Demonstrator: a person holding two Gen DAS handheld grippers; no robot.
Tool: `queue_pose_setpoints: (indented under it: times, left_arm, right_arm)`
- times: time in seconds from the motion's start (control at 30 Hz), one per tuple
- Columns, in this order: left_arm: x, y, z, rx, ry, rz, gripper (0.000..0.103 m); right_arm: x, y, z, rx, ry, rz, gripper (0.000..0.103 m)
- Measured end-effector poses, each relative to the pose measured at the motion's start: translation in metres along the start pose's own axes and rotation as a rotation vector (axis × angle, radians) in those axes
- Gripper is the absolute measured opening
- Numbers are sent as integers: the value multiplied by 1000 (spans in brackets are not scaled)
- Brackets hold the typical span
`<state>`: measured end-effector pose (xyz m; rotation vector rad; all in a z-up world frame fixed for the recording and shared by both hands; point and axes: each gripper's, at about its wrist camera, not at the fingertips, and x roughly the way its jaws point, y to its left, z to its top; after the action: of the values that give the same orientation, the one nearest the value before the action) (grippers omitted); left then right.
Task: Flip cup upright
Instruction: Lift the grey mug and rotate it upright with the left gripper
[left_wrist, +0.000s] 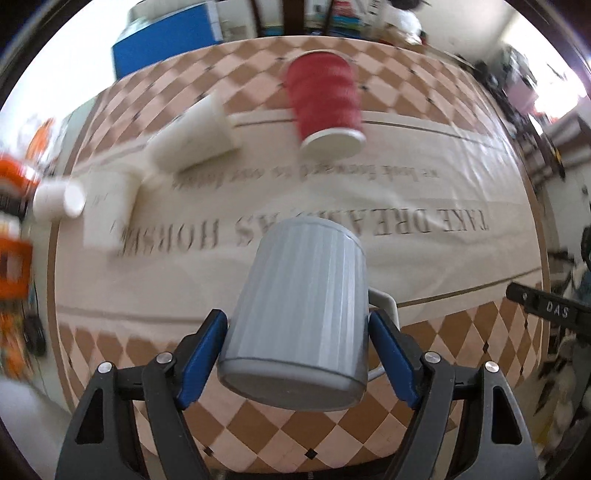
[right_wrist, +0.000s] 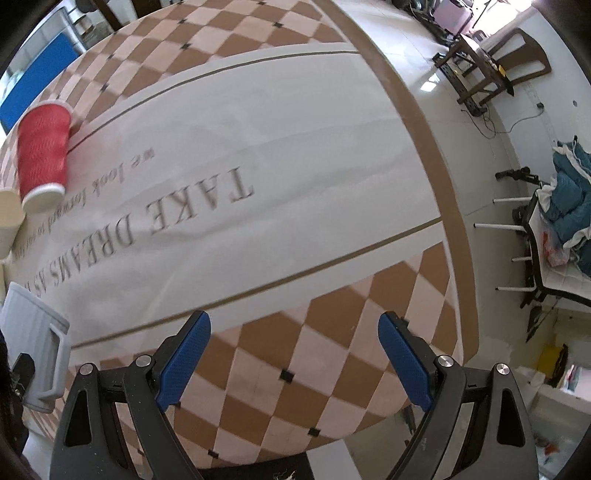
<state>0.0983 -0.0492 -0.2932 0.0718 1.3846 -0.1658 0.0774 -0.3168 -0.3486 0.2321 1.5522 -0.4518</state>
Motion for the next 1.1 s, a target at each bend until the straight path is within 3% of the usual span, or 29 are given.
queue_pose_setpoints:
  times: [0.2,0.53,0.9,1.1]
  left_arm:
    - [7,18,-31,-113,-12,-46,77]
    - [27,14,-63,-99,64,-68,76]
    - [29,11,-58,-54,96,-64,76]
    - [1,9,-47,-2,-5,-47,80]
  right_arm:
    - [-5,10,-10,-18,-18,-35,93]
    - [-13,10,-40,-14,-34,-65,93]
    - [-18,4,-63,2,-41,-79,93]
    - [-25,-1,-70,16,-44,-66,94]
